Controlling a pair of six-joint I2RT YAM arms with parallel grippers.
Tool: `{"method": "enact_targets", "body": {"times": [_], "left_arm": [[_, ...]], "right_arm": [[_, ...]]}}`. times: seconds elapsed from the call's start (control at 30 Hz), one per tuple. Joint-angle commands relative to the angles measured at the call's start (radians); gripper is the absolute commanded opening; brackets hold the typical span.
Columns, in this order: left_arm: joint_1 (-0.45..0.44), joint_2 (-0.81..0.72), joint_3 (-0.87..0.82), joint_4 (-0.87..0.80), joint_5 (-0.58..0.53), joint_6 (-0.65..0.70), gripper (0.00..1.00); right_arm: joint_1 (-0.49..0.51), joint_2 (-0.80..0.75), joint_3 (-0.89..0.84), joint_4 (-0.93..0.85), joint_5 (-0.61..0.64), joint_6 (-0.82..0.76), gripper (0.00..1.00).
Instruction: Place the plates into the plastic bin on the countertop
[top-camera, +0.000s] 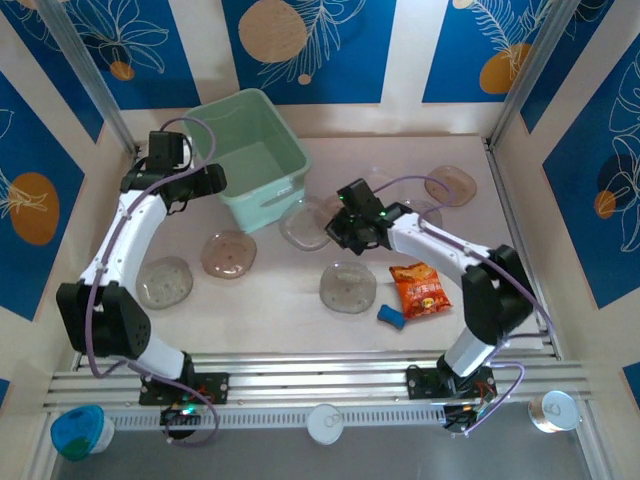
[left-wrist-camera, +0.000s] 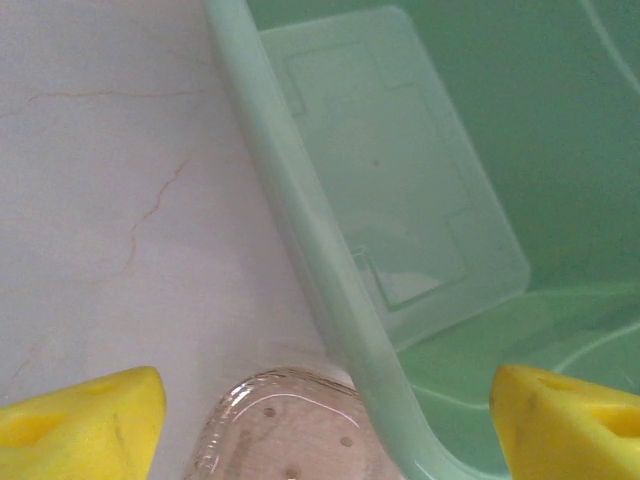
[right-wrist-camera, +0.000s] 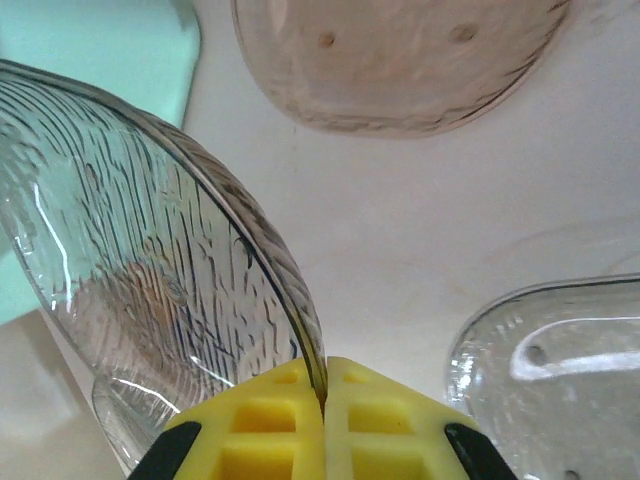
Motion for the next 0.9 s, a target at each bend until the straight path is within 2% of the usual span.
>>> {"method": "enact_targets", "body": {"times": [0.0, 0.3, 0.43, 0.87], "left_arm": [[0.012, 0.06, 0.084, -0.065, -0.073, 0.051, 0.85], [0.009, 0.248, 0.224, -0.118, -0.021, 0.025, 0.69], [0.0, 0.267, 0.228, -0.105, 0.005, 0.017, 0.64], [-0.058, 0.271, 0.239, -0.116, 0.081, -0.005, 0.33]], "right_arm": [[-0.036, -0.102, -0.053, -0.012, 0.061, 0.009, 0.03], [-0.139, -0.305, -0.177, -0.016, 0.087, 0.033, 0.01], [-0.178, -0.369, -0.194, -0.029, 0.106, 0.023, 0.01], [-0.245, -0.432, -0.223, -0.026, 0.081, 0.034, 0.0]]}}
